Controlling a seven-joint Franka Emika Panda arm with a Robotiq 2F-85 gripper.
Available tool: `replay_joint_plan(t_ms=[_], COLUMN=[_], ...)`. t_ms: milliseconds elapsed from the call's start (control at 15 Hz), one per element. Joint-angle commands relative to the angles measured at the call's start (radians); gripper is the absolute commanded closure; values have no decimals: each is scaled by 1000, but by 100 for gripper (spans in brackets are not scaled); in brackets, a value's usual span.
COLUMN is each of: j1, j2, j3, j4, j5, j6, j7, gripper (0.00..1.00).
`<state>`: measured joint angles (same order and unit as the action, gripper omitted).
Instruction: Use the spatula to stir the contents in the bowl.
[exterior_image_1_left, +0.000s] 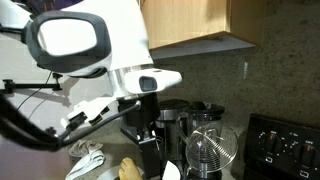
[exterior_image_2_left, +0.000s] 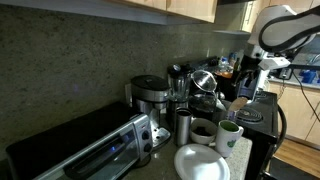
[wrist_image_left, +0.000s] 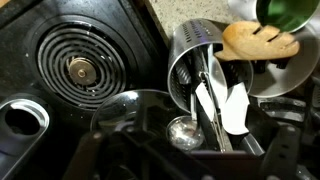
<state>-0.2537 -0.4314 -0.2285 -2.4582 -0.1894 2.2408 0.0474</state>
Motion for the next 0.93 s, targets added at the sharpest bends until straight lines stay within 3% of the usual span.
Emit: replay_joint_plan(t_ms=[0, 667, 733, 867], j1=[2, 25, 26, 29], j2=[111, 253, 258, 258], j3=[3, 1, 0, 0], j4=[54, 115, 118, 117], j5=[17, 93, 97, 104], j6=[73, 213, 218, 224], j7=[-9, -28, -29, -33], gripper=[0, 0, 25, 34])
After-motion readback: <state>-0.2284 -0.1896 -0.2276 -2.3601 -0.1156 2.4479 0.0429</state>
